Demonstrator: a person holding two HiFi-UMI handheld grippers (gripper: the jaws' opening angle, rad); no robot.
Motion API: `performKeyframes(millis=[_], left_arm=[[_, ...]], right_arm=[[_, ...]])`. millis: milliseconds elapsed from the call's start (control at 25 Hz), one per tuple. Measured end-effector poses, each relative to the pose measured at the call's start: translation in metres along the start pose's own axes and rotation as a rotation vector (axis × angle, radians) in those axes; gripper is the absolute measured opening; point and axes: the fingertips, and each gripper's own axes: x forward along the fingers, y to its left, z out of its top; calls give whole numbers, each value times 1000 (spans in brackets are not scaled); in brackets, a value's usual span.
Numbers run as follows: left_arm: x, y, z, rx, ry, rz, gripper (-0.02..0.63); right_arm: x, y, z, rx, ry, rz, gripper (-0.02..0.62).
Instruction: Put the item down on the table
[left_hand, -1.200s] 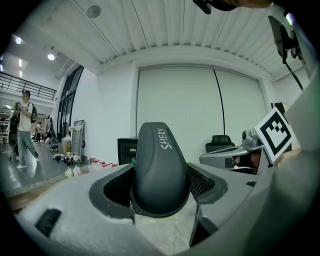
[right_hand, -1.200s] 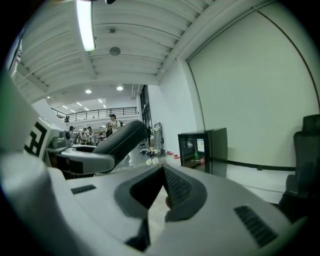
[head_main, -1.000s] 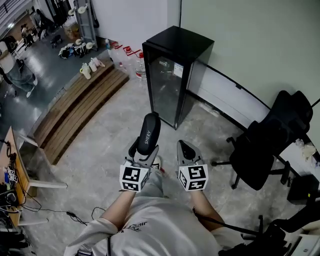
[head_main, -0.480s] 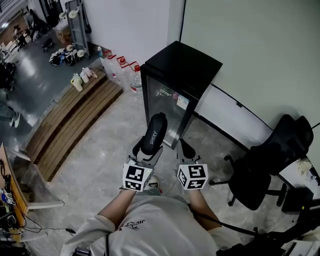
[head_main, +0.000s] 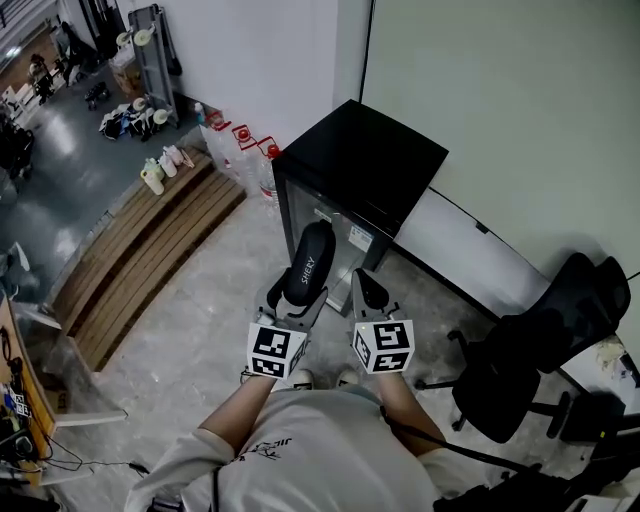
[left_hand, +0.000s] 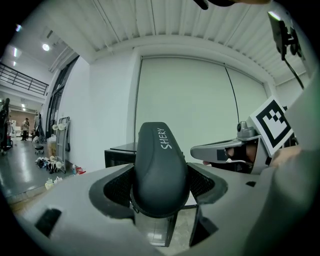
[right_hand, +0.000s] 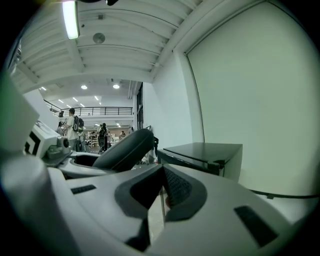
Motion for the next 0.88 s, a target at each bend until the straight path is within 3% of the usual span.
performKeyframes(millis=[280, 680, 880], left_arm=[[47, 6, 7, -13, 47, 4, 334], [147, 58, 51, 3, 106, 28, 334], [190, 70, 51, 27, 208, 15, 334]], right_arm=[[30, -29, 17, -29, 5, 31, 3], [113, -80, 69, -59, -6, 19, 3], [143, -96, 87, -78, -2, 11, 3]])
